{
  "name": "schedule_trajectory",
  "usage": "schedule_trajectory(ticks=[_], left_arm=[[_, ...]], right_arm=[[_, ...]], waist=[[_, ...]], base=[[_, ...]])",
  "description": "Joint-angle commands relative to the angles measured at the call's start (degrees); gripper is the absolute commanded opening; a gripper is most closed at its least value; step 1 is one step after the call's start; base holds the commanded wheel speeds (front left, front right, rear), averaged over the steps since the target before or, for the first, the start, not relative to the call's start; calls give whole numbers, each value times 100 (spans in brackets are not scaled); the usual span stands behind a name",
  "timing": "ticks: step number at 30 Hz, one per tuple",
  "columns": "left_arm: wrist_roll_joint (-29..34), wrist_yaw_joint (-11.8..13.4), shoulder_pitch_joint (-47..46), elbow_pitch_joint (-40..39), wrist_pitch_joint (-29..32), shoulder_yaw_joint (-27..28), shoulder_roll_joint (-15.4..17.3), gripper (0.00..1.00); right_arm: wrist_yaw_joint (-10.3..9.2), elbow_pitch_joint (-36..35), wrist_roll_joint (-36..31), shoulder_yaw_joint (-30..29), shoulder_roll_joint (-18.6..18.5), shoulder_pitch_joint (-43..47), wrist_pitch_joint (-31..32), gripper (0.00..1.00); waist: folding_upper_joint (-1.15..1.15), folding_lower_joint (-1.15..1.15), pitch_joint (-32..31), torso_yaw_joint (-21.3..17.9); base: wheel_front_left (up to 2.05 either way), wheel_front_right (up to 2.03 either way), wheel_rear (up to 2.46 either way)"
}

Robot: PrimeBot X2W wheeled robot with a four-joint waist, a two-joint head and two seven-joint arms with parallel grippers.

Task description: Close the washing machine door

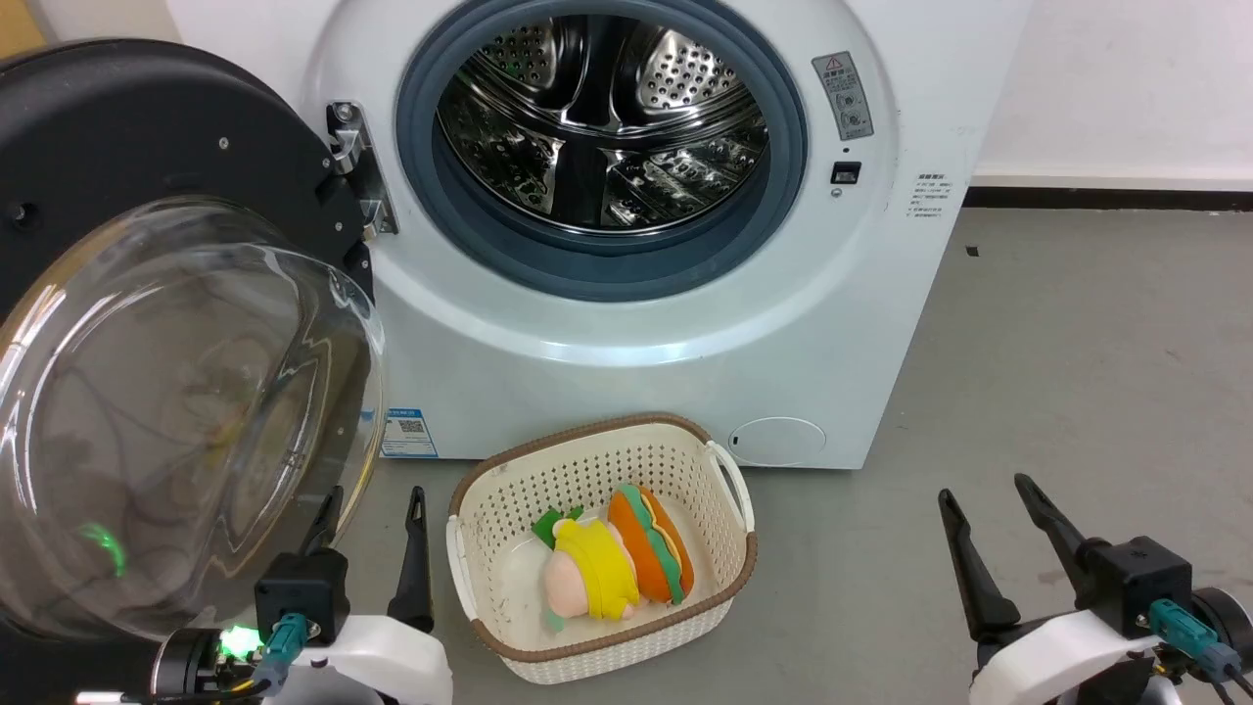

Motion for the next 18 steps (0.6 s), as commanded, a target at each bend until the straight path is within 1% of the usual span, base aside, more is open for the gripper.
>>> schedule_trajectory(ticks=[1,2,3,4,10,18], left_arm=[[-34,51,-55,-13,-64,-17,2,100],[-33,65,-62,-15,-76,-24,2,49],[-32,80,-69,-19,-88,-31,2,14],[-32,92,-77,-22,-100,-39,3,0],[-37,147,-156,-98,-172,-55,5,0],[-95,149,-388,-396,-268,4,42,0]], right_arm=[[0,11,64,-32,3,-35,-63,100],[0,12,78,-43,3,-38,-75,100],[0,13,93,-55,4,-41,-87,100],[0,14,107,-66,4,-43,-99,100],[1,22,199,-139,5,-56,-171,100],[1,37,312,-251,7,-78,-266,100]], waist=[[0,0,4,4],[0,0,7,7],[0,0,11,12],[0,0,14,18],[0,0,38,80],[0,0,84,257]], base=[[0,0,0],[0,0,0],[0,0,0],[0,0,0],[0,0,0],[0,0,0]])
